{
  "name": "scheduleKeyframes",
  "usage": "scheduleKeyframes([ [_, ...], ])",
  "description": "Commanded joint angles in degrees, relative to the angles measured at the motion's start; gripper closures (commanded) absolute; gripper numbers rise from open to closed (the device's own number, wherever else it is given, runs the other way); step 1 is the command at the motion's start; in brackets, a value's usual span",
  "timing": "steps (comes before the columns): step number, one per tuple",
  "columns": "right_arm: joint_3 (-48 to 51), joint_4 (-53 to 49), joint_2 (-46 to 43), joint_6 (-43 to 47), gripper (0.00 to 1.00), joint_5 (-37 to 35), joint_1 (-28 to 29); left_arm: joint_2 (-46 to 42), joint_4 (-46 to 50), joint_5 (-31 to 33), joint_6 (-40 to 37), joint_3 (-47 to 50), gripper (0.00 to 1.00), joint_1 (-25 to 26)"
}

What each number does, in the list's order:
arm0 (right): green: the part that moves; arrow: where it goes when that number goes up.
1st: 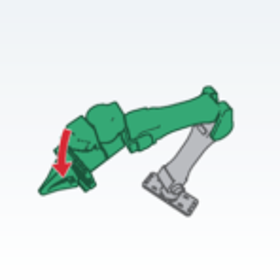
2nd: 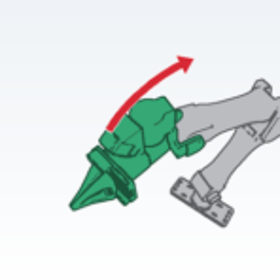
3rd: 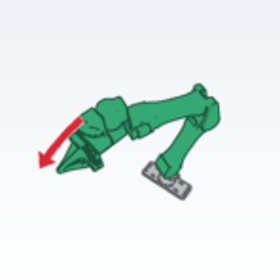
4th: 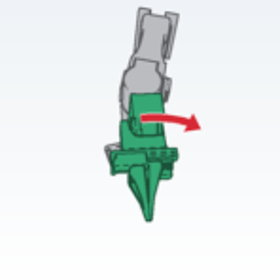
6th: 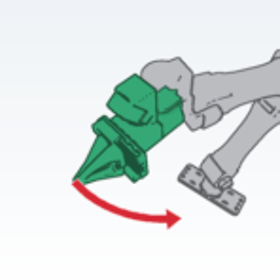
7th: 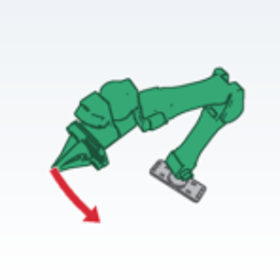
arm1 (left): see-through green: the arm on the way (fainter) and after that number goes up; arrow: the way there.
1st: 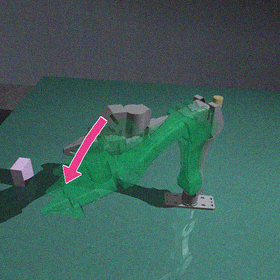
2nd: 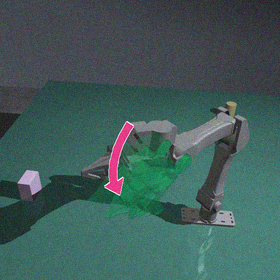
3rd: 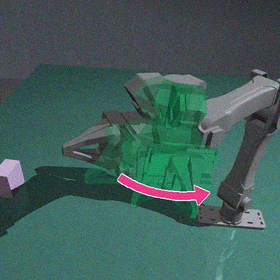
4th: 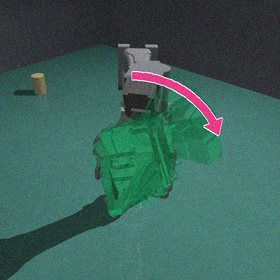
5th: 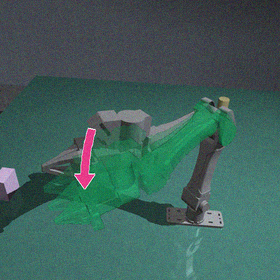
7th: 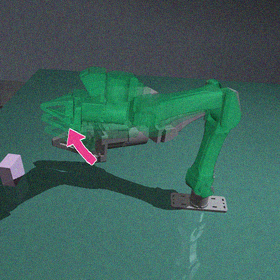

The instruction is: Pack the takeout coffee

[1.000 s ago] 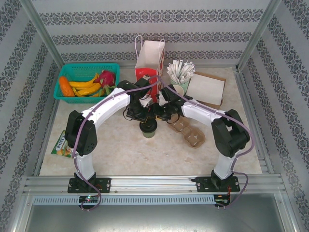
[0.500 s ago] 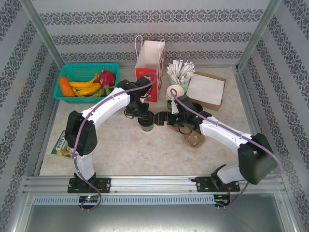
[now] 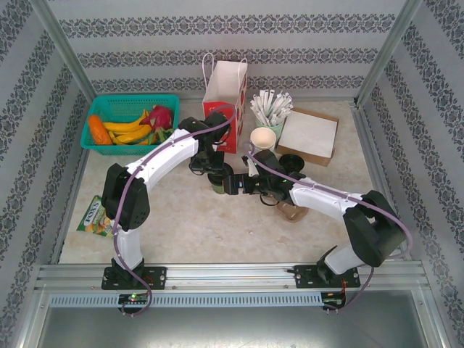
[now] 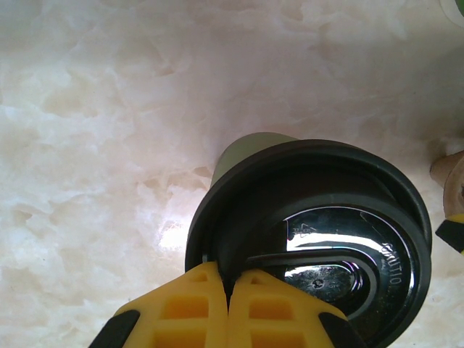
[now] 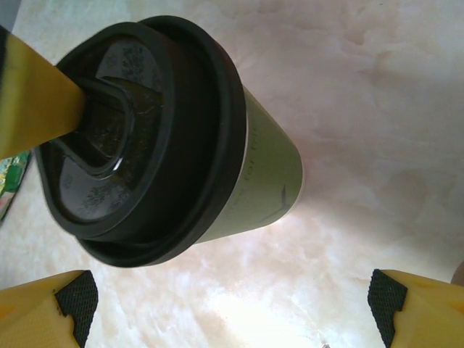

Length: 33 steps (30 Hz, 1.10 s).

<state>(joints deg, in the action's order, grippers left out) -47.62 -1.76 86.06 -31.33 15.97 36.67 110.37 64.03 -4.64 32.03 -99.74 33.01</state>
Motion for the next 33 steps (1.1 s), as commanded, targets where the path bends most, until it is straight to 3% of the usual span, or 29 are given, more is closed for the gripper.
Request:
scheduleKeyframes([
  [1, -1.46, 0.92, 1.32, -1.02, 0.03, -4.52, 0.55, 2.60, 1.48, 1.44, 0.89, 0.76, 1.00, 0.31],
  [5, -0.97, -3.11, 2.62, -2.62, 0.04, -10.67, 0.88, 2.84, 0.58, -0.62, 1.44, 1.89, 1.00, 0.31],
  [13, 0.22, 4.04, -3.97, 0.48, 0.04, -3.53, 0.08, 3.35, 0.83, -0.46, 2.12, 1.66, 1.00, 0.36],
  [17, 0.49, 6.85, -3.26, 1.03, 0.04, -2.37, -0.69, 3.51, 0.77, -0.68, 1.88, 1.14, 1.00, 0.30],
  [24, -0.03, 4.35, 1.91, 2.09, 0.05, -3.26, -1.09, 3.49, 0.61, -0.72, 1.91, 2.10, 1.00, 0.37],
  [33, 0.82, 2.46, 2.20, 2.24, 0.05, -5.40, -0.98, 3.86, -0.13, -2.12, 1.88, 2.11, 1.00, 0.38],
])
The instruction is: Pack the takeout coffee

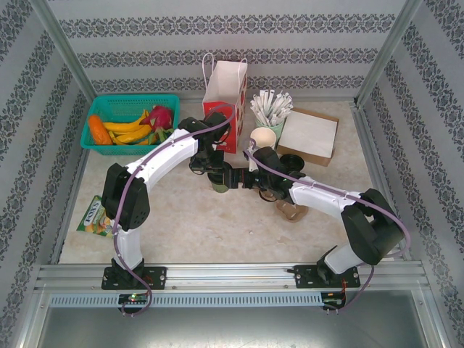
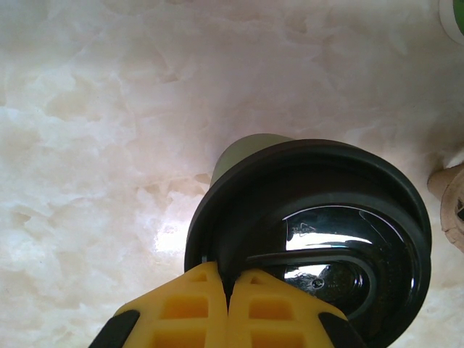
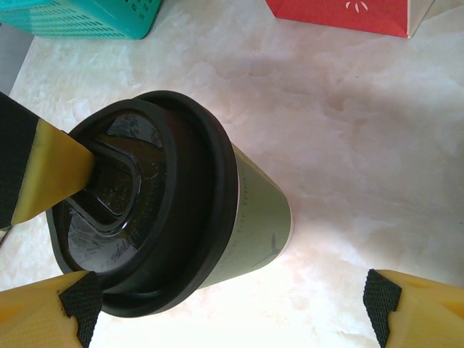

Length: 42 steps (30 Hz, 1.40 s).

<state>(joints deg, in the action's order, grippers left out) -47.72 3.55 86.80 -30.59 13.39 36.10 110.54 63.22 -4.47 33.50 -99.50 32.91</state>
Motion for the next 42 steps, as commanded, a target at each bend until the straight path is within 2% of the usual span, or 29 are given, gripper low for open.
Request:
scheduleKeyframes([
  [1, 0.59, -3.77, 1.83, 1.79, 0.05, -3.27, -0.41, 3.65, 0.75, -2.38, 0.30, 1.77, 1.00, 0.48],
  [10, 2.02, -8.88, 3.60, 4.23, 0.06, -3.50, -0.33, 5.73, -0.97, -3.35, -0.34, 8.60, 1.00, 0.14],
  [13, -0.14, -9.01, 3.09, 4.09, 0.06, -1.98, -0.33, 5.08, -0.19, -1.92, -0.33, 7.23, 1.00, 0.05],
  [17, -2.26, -4.70, 1.06, 4.73, 0.06, 3.75, 0.30, 3.77, 1.71, -0.61, -0.27, 3.23, 1.00, -0.30],
  [22, -3.10, -2.64, 0.45, 8.85, 0.05, 5.16, 1.77, 3.14, 1.96, -1.27, 0.03, 2.20, 1.00, -0.31],
  [33, -2.94, -1.95, 6.90, 9.60, 0.05, -3.03, 1.76, 3.14, -1.34, -5.67, 1.11, 5.37, 1.00, -0.30],
  [36, -1.89, -3.33, 8.32, 9.55, 0.06, -3.12, 1.82, 3.14, -1.09, -5.26, 1.09, 5.80, 1.00, -0.12],
  [42, -0.50, -2.82, 5.83, 8.29, 0.06, -2.24, 1.27, 3.60, -0.65, -4.89, 0.65, 5.94, 1.00, 0.05],
])
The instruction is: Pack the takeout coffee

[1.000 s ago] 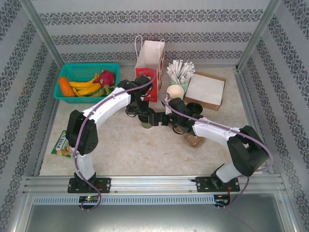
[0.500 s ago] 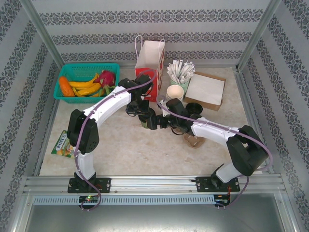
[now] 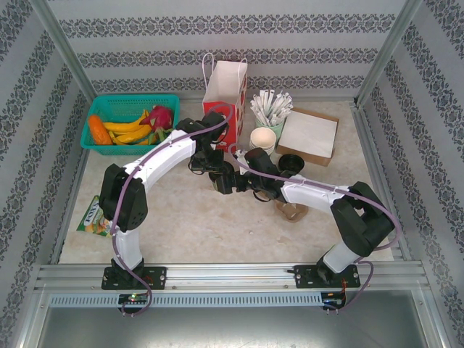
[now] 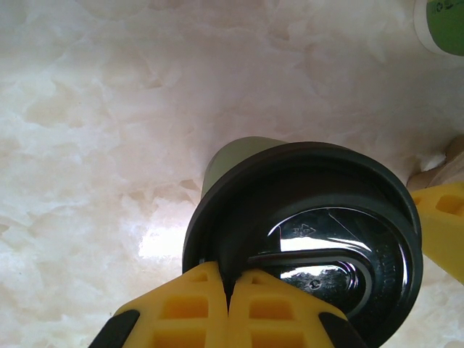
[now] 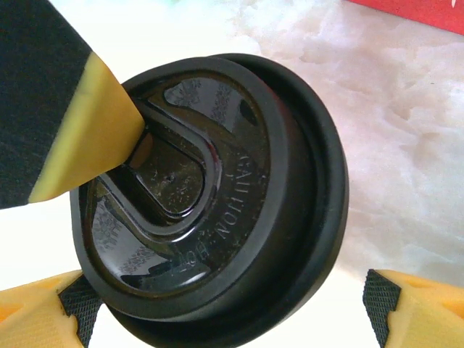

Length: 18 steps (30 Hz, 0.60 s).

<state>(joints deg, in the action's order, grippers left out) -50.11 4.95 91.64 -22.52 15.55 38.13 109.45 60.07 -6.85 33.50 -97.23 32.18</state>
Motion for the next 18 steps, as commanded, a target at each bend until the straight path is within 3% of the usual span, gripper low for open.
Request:
scheduleKeyframes([
  [1, 1.63, -3.92, 0.15, -0.61, 0.06, -3.47, -1.07, 4.84, 2.70, -2.60, 0.47, 3.30, 1.00, 0.77],
  [9, 4.45, -0.04, -5.61, -5.38, 0.06, -0.50, -5.81, 4.89, 3.64, -1.53, -0.92, 2.30, 1.00, 0.77],
  [18, 1.17, -3.24, -0.27, -6.77, 0.07, -2.15, -6.49, 4.50, 3.95, -2.73, -3.38, 1.92, 1.00, 0.77],
])
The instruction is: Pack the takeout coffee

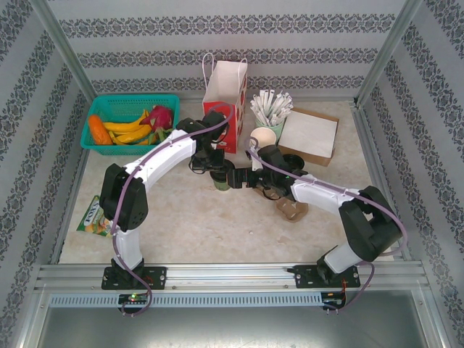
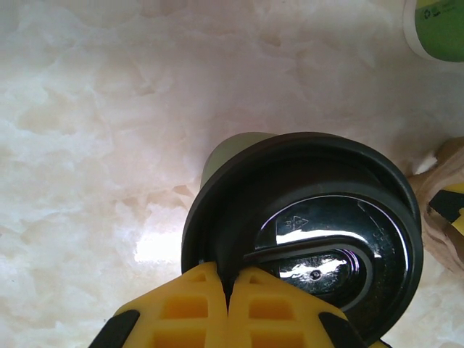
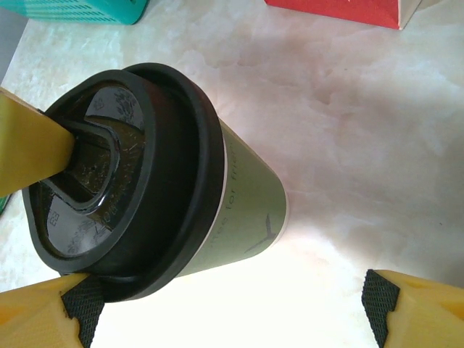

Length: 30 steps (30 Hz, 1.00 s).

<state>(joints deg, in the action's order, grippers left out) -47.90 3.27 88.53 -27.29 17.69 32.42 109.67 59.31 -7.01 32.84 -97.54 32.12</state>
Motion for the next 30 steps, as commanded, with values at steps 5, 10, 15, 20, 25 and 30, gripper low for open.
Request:
scheduleKeyframes([
  [5, 2.90, -1.44, -2.96, -3.14, 0.07, -11.50, -1.00, 3.36, 4.78, -2.14, -3.39, 2.44, 1.00, 0.84],
  [10, 3.19, -3.94, -4.11, -6.90, 0.07, -11.79, -3.46, 4.06, 6.15, -2.62, -5.62, 0.86, 1.00, 0.84],
  [15, 1.10, -1.64, -6.05, -8.17, 0.06, -3.94, -2.25, 4.25, 8.46, -2.59, -7.52, -1.17, 0.94, 0.79],
  [20, -0.82, -1.88, -6.90, -8.33, 0.06, 0.24, -0.92, 4.05, 9.20, -4.34, -8.16, -3.85, 0.85, 0.71],
  [25, -3.31, -4.27, -5.11, -12.90, 0.10, 1.18, -0.51, 3.76, 9.30, -5.13, -8.16, -5.25, 0.81, 0.75],
  [30, -3.86, -5.26, -3.35, -14.92, 0.20, -0.82, 0.44, 3.25, 9.58, -5.87, -8.16, -6.17, 0.80, 0.66],
])
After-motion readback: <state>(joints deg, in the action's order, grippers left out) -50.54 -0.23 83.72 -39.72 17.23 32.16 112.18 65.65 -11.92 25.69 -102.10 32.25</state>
